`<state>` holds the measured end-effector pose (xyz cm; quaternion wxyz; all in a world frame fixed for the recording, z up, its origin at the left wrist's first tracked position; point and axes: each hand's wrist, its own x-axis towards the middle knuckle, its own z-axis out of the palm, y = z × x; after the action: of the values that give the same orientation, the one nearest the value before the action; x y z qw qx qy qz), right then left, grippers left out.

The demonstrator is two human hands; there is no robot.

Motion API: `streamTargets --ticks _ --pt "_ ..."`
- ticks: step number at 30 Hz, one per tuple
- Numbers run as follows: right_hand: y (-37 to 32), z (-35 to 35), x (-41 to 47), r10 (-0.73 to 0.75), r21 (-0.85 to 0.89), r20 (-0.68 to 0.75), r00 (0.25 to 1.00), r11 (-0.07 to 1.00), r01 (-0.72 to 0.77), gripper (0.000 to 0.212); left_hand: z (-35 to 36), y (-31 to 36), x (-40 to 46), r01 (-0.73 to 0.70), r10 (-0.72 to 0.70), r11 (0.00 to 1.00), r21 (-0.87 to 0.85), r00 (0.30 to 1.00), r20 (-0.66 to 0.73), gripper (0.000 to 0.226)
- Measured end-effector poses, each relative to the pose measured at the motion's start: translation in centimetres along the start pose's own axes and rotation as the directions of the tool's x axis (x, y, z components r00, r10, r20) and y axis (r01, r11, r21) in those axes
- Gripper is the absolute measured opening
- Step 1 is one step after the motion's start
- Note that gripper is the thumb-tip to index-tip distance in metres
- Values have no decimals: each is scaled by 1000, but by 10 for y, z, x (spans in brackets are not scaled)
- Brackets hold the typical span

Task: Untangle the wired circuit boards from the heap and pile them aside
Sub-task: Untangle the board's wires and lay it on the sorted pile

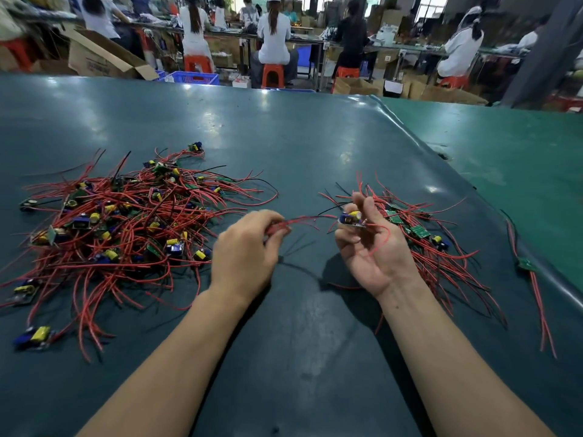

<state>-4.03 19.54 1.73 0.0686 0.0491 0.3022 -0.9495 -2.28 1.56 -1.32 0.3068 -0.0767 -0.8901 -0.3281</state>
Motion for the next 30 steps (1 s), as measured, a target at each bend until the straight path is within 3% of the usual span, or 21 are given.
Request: streamTargets --ticks 4,8,11,14,16,19,21,23,28,30 --pt "-8 -4 -1 -96 101 19 995 990 94 25 -16 -14 10 183 -179 983 -12 945 -272 26" --pt "-5 -4 -1 -133 110 24 991 986 130 32 -22 -16 10 330 -232 930 159 866 -442 44" --pt "-4 -3 -1 -130 87 16 991 988 128 35 -25 -21 13 370 -261 879 300 901 -345 59" --pt "-5 -3 -2 -121 74 -8 993 990 121 27 -20 -23 12 190 -168 928 320 981 -95 61" --pt "-5 -3 -2 -117 78 -17 993 990 118 25 -19 -21 11 108 -104 955 277 994 -26 49" --pt "-5 -2 -3 -106 82 -10 994 991 107 18 -25 -22 15 196 -154 952 236 971 -183 56" --pt "-5 -1 -4 -106 84 1 994 991 105 12 -31 -25 16 277 -182 910 308 935 -304 55" --pt "-5 -1 -4 -114 103 4 994 988 113 11 -32 -24 13 336 -227 884 324 916 -331 48" --pt "-6 -1 -4 -100 118 -1 995 988 99 11 -31 -20 13 347 -296 925 152 913 -281 61" --pt "-7 -2 -3 -98 124 -2 995 987 98 10 -31 -19 20 416 -459 881 -224 868 -191 61"
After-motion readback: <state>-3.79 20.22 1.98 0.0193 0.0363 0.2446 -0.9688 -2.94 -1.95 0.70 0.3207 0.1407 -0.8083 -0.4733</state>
